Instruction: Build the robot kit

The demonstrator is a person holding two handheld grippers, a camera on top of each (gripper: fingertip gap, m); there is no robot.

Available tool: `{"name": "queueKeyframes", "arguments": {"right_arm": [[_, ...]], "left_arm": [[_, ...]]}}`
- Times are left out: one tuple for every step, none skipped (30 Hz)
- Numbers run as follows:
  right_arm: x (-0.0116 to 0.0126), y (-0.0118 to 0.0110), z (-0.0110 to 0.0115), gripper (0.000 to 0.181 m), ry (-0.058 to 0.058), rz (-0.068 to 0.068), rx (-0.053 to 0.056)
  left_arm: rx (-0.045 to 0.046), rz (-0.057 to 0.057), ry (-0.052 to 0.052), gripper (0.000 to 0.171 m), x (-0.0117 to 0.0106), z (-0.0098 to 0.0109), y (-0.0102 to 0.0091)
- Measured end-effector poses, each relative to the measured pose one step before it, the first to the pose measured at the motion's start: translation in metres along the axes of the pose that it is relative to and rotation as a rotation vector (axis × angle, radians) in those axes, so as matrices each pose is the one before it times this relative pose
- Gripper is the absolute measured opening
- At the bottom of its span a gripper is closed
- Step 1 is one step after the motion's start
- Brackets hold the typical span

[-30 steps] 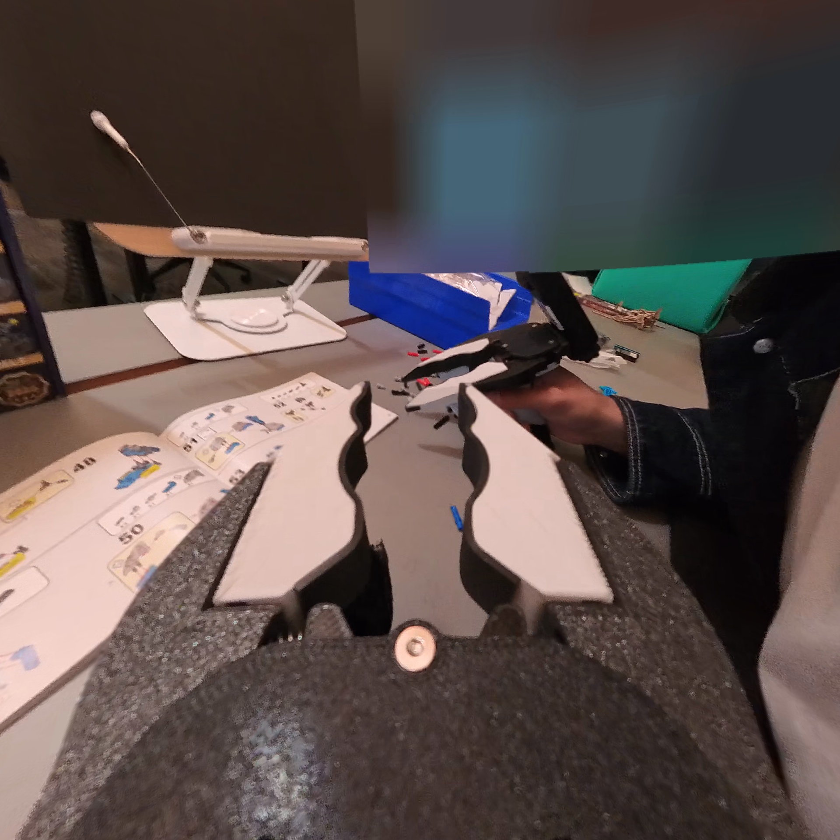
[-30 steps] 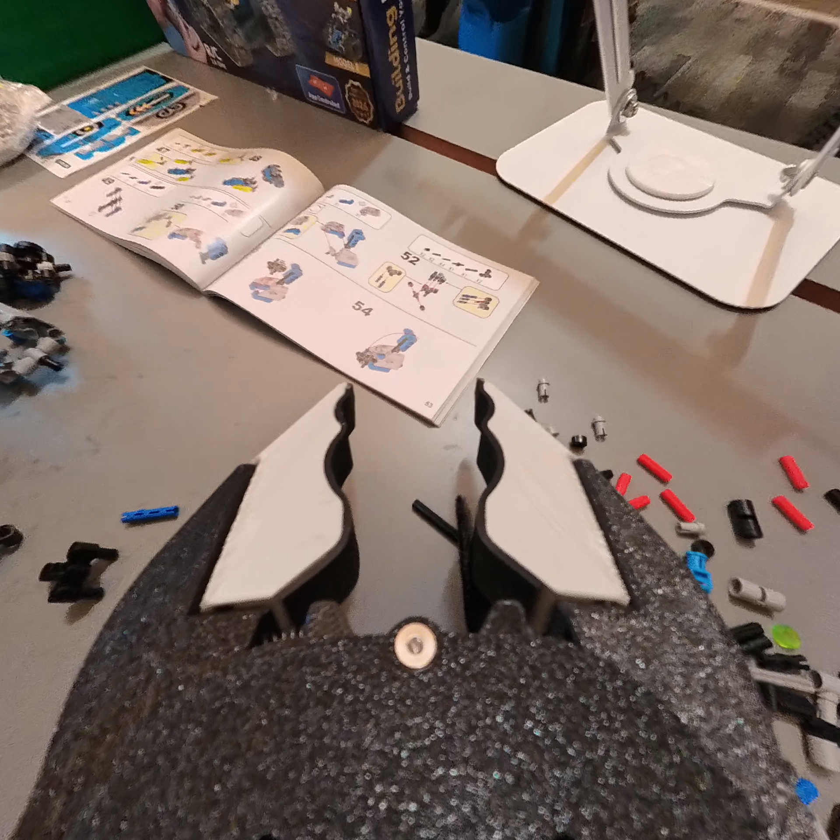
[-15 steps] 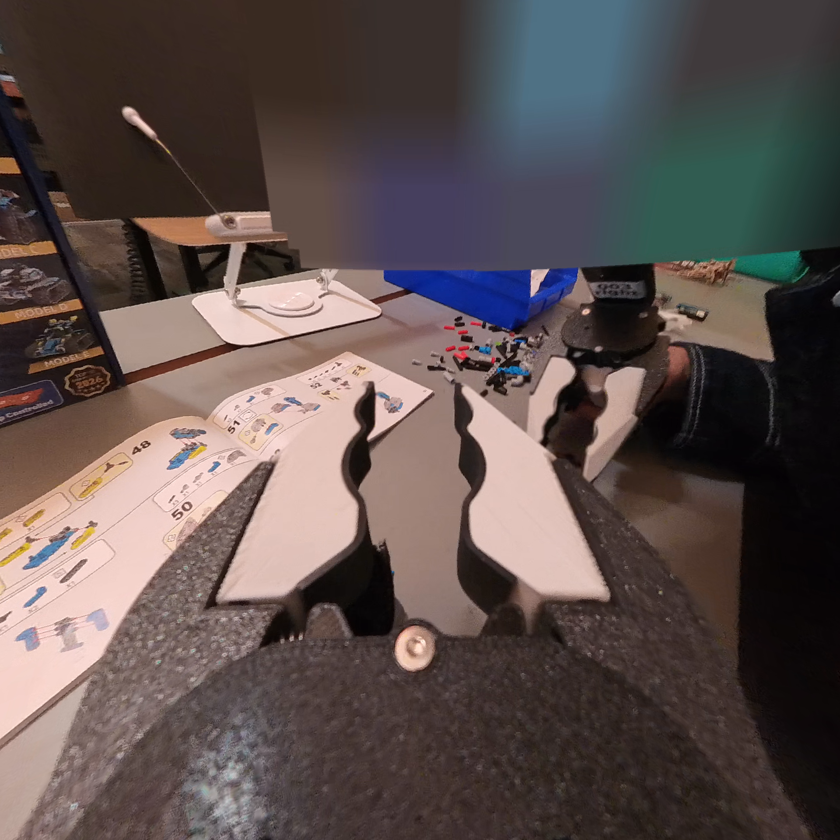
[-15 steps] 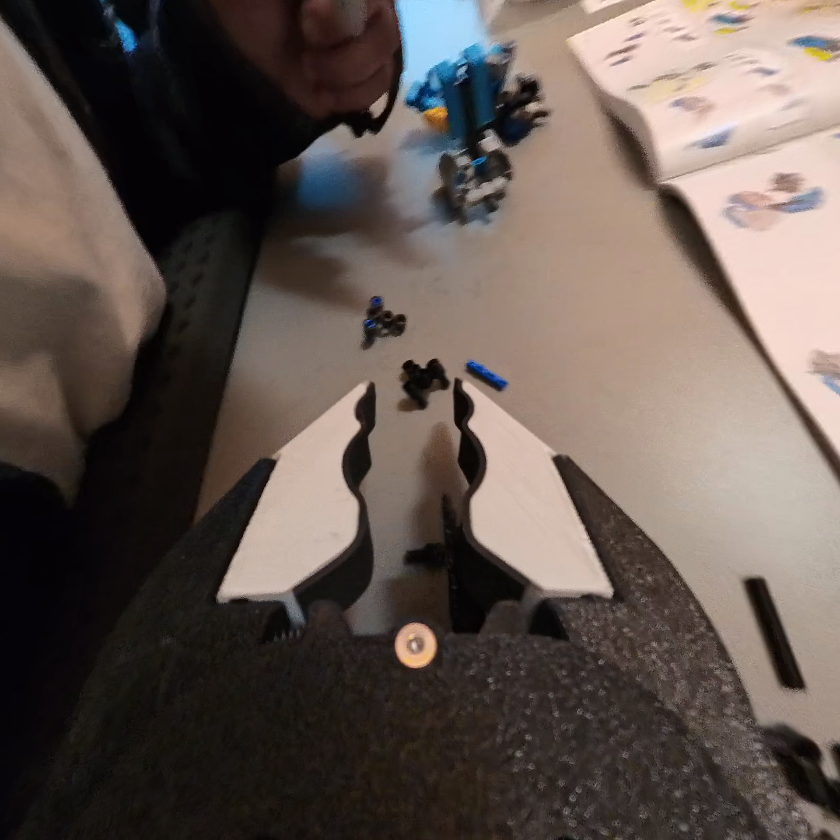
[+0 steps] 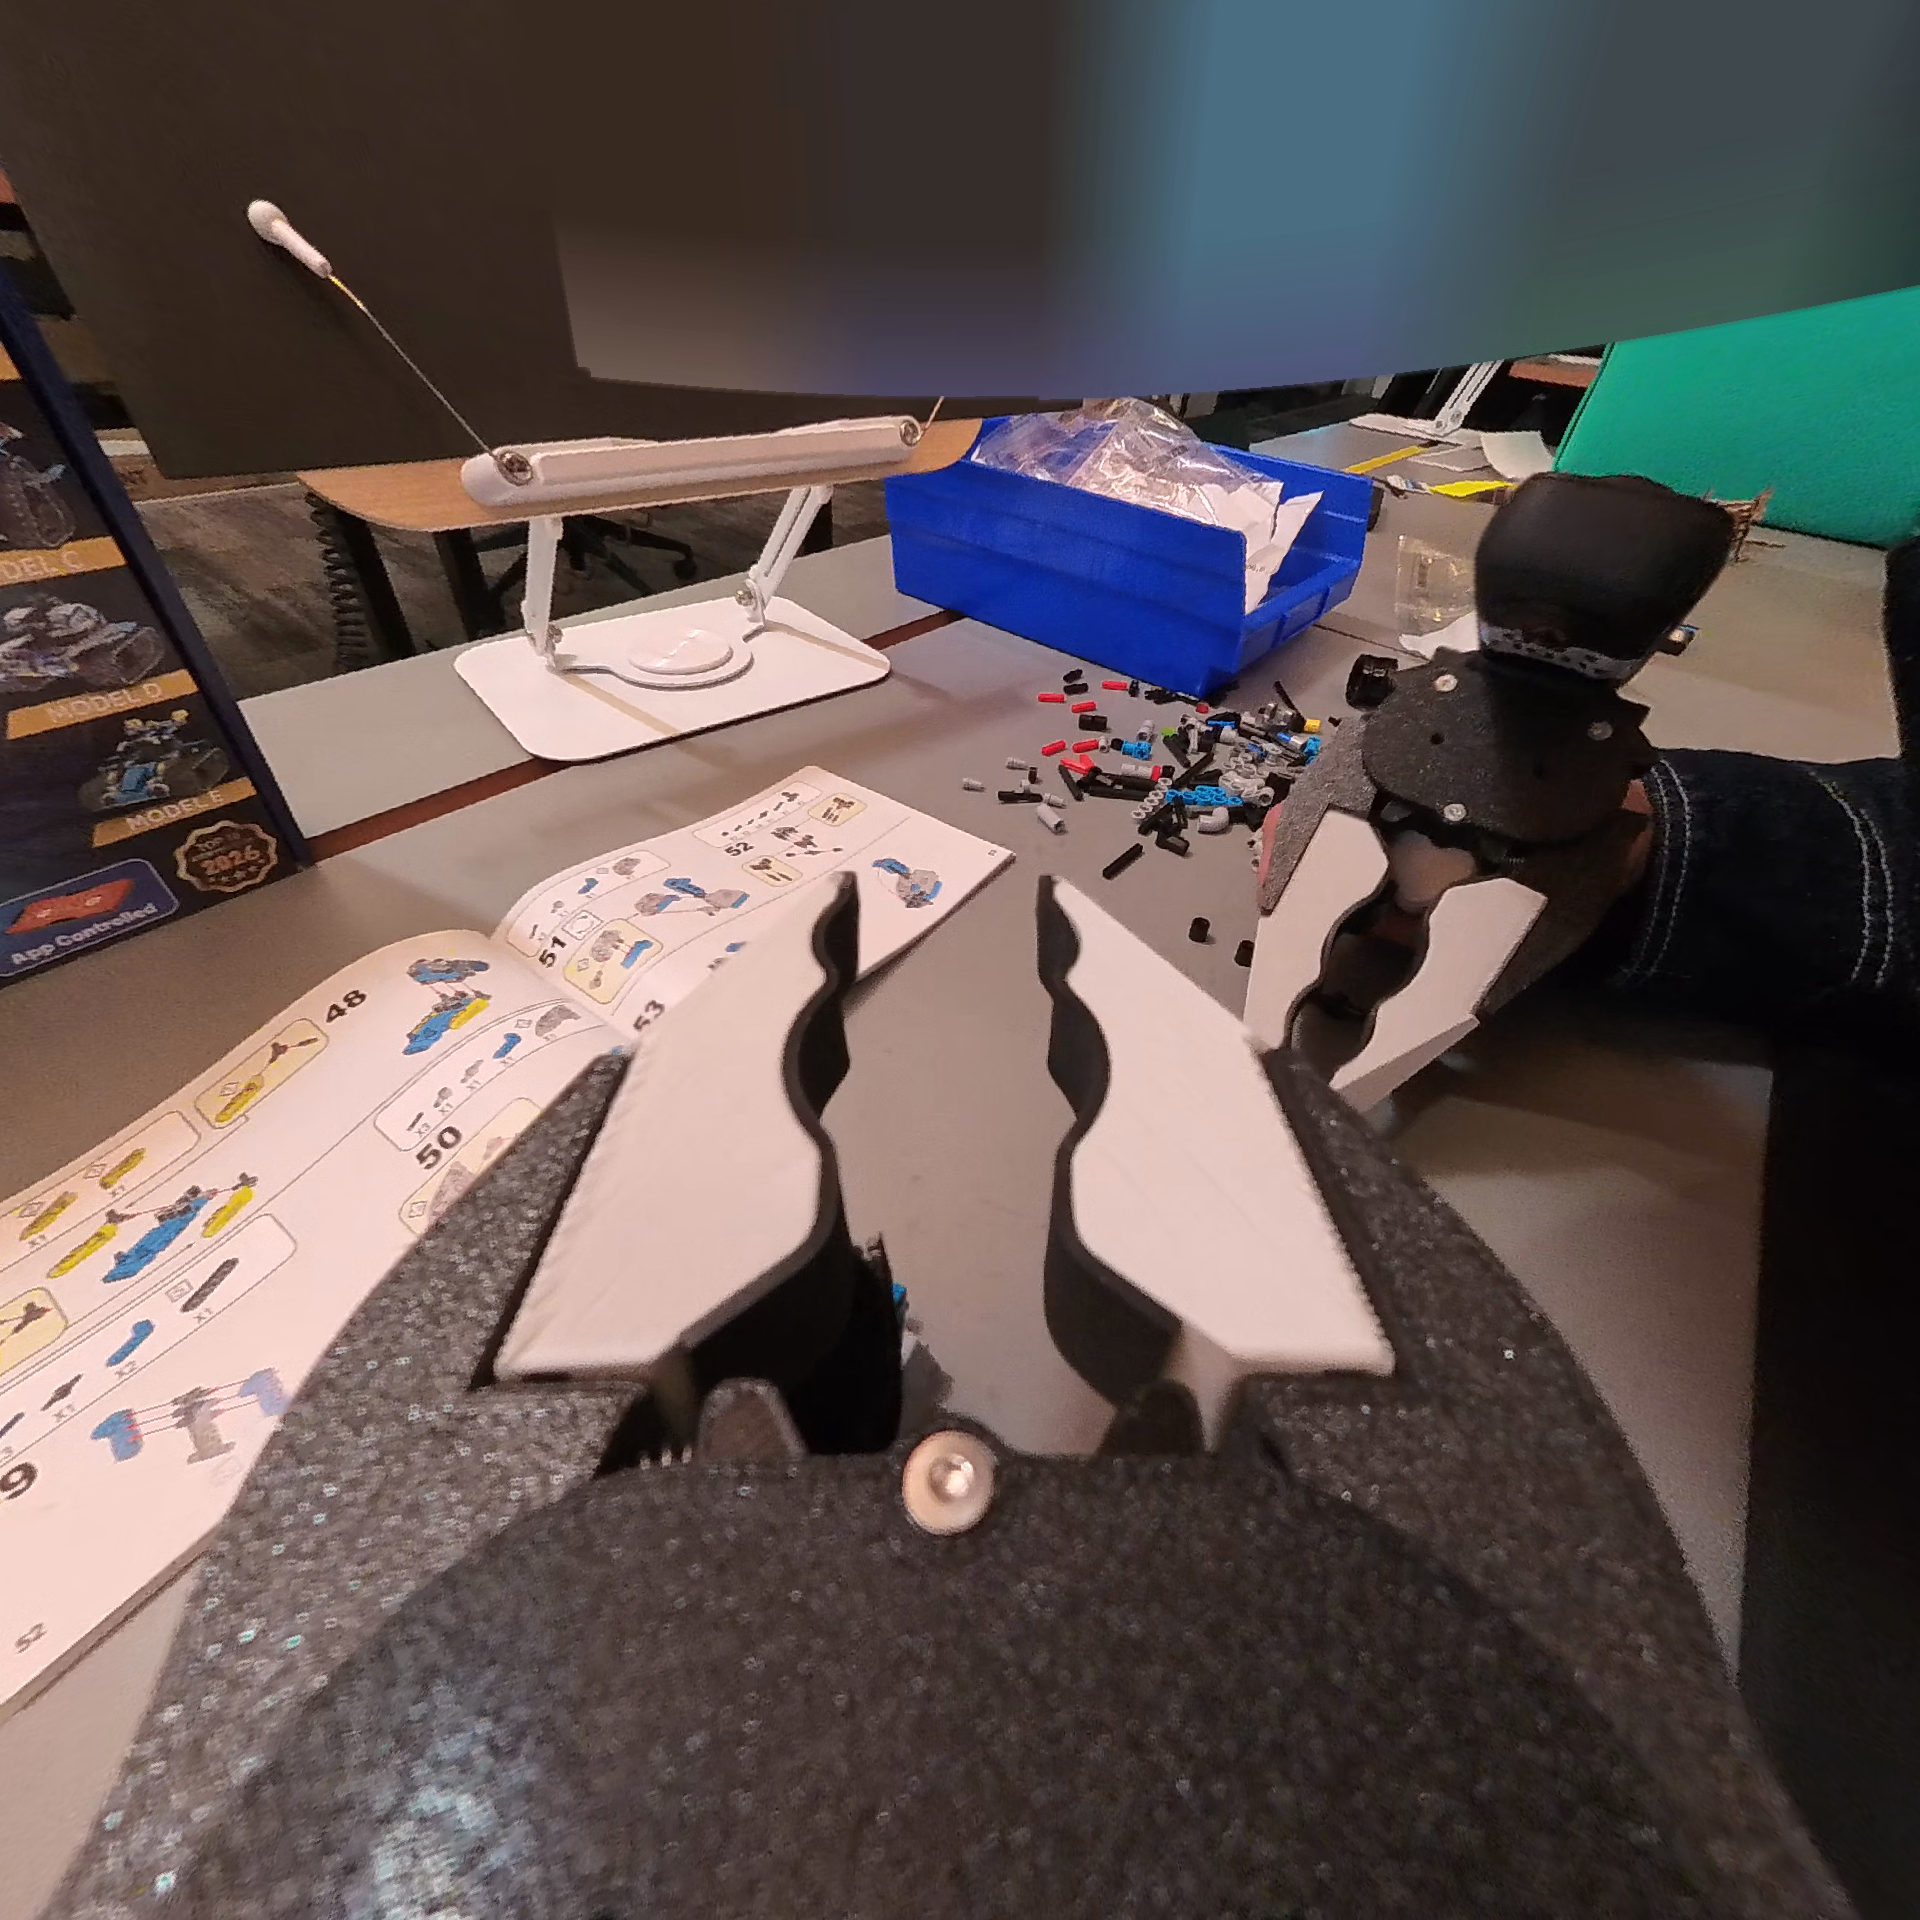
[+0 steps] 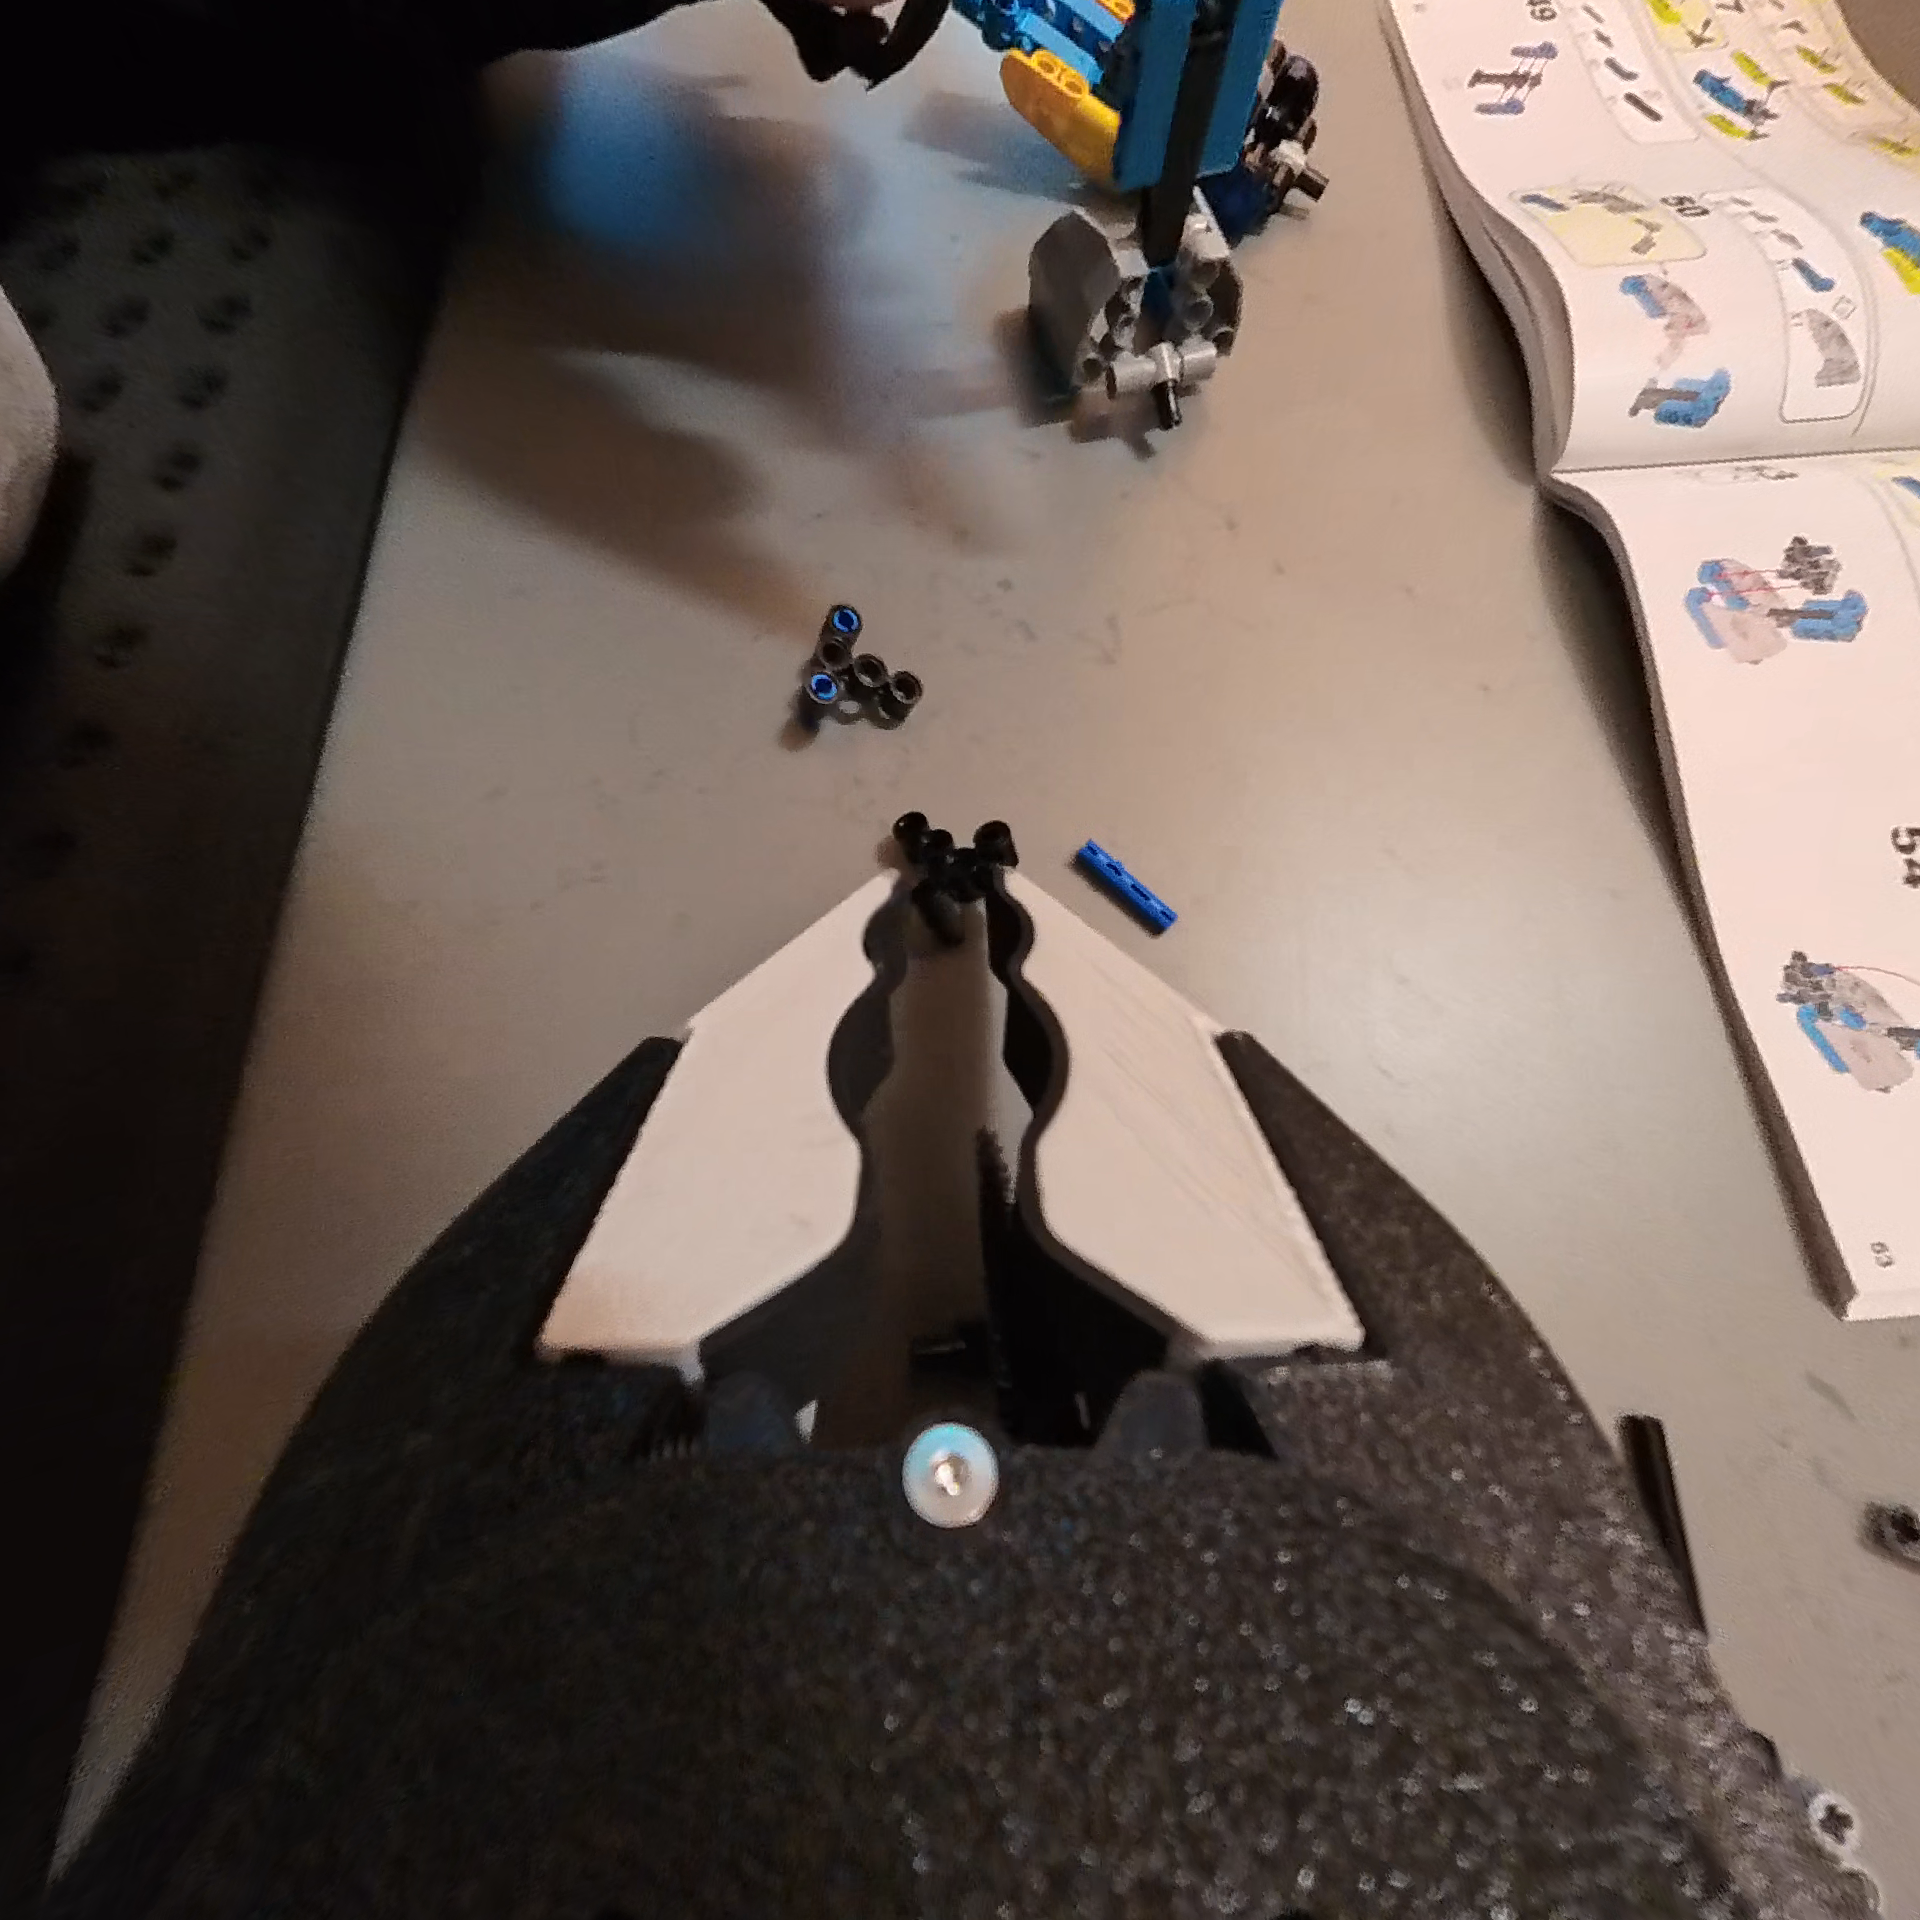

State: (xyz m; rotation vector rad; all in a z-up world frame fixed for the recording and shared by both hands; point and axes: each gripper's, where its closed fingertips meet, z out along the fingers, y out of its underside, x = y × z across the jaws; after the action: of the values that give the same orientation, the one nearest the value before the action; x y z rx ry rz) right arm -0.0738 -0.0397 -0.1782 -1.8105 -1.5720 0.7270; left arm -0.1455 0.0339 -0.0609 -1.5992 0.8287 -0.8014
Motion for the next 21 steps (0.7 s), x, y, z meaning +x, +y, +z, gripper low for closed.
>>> {"name": "queueKeyframes", "arguments": {"right_arm": [[0.00239, -0.00033, -0.00062, 0.013, 0.0163, -0.0038, 0.0006], [0.00449, -0.00022, -0.00092, 0.009, 0.0249, 0.0015, 0.0008], [0.00472, 0.00001, -0.00156, 0.007, 0.022, 0.0052, 0.0023], [0.00667, 0.00001, -0.00221, 0.007, 0.0284, 0.0108, 0.0053], [0.00925, -0.00065, -0.00319, 0.006, 0.038, 0.0221, 0.0139], [0.01116, -0.00119, -0.00396, 0.006, 0.0391, 0.0386, 0.0206], [0.01306, -0.00208, -0.00499, 0.007, 0.0372, 0.0569, 0.0295], [0.0151, -0.00274, -0.00596, 0.007, 0.0383, 0.0747, 0.0383], [0.01492, -0.00382, -0.00693, 0.007, 0.0283, 0.0885, 0.047], [0.01582, -0.00421, -0.00713, 0.007, 0.0288, 0.1015, 0.0484], [0.01566, -0.00366, -0.00646, 0.007, 0.0228, 0.1157, 0.0438], [0.01464, -0.0014, -0.00513, 0.007, 0.0114, 0.1355, 0.0291], [0.01034, -0.00271, -0.00501, 0.007, -0.0174, 0.1398, 0.0381], [0.00474, -0.0067, -0.00553, 0.006, -0.0498, 0.1364, 0.0629], [0.00065, -0.00754, -0.00521, 0.006, -0.0699, 0.1413, 0.061], [-0.0006, -0.0066, -0.00394, 0.006, -0.0644, 0.1267, 0.0502], [-0.00142, -0.00456, -0.00252, 0.006, -0.0559, 0.0926, 0.0401], [-0.00228, -0.00286, -0.00123, 0.006, -0.0514, 0.0756, 0.0289], [-0.00326, -0.00182, -0.00045, 0.006, -0.0495, 0.0664, 0.0204], [-0.00336, -0.00167, -0.00022, 0.006, -0.0435, 0.0574, 0.0203], [-0.00301, -0.0024, -0.00058, 0.006, -0.0346, 0.0499, 0.0236]], "left_arm": [[-0.00022, 0.0025, 0.0009, 0.034, 0.00029, 0.00002, 0.00015], [-0.00336, -0.0007, 0.0012, 0.034, 0.00024, 0.00025, 0.0007], [-0.00304, 0.0004, -0.002, 0.034, -0.00033, 0.00016, 0.00046], [0.00009, 0.0023, -0.0018, 0.034, -0.00015, 0.00007, -0.00001], [-0.00052, 0.0003, 0.0006, 0.034, 0.00006, -0.00002, 0.00017], [-0.00186, -0.0014, -0.0002, 0.034, -0.00014, 0.00012, 0.0003], [-0.00105, 0.0, -0.0016, 0.034, -0.00027, 0.00008, 0.00022], [-0.00028, 0.0009, -0.0015, 0.034, -0.00027, -0.00002, 0.00004], [-0.00054, -0.0002, 0.0006, 0.034, 0.00009, -0.00002, 0.00017], [-0.00137, -0.0006, 0.0003, 0.034, 0.00005, 0.00004, 0.00017], [-0.00147, 0.0015, -0.0021, 0.033, -0.00031, 0.00008, 0.00028], [-0.00104, 0.0034, -0.0024, 0.033, -0.00025, 0.00008, 0.00014], [-0.00157, 0.0024, 0.0004, 0.034, 0.00018, 0.00021, 0.00038], [-0.00211, 0.0009, -0.0001, 0.034, 0.00013, 0.00021, 0.00035], [-0.00104, 0.0032, -0.0025, 0.033, -0.0002, 0.00018, 0.00022], [-0.00062, 0.0049, -0.003, 0.033, -0.00016, 0.00017, 0.00008], [-0.0011, 0.0036, -0.0026, 0.033, -0.00019, 0.00025, 0.00021], [0.00034, 0.0035, -0.0031, 0.033, -0.00027, 0.0001, -0.00015], [0.00049, 0.0033, 0.0001, 0.033, 0.0002, 0.00013, -0.00007], [-0.00052, 0.0017, -0.0004, 0.033, 0.00012, 0.00024, 0.00003], [-0.00028, 0.0025, -0.0023, 0.033, -0.00008, 0.00007, 0.00004]]}}
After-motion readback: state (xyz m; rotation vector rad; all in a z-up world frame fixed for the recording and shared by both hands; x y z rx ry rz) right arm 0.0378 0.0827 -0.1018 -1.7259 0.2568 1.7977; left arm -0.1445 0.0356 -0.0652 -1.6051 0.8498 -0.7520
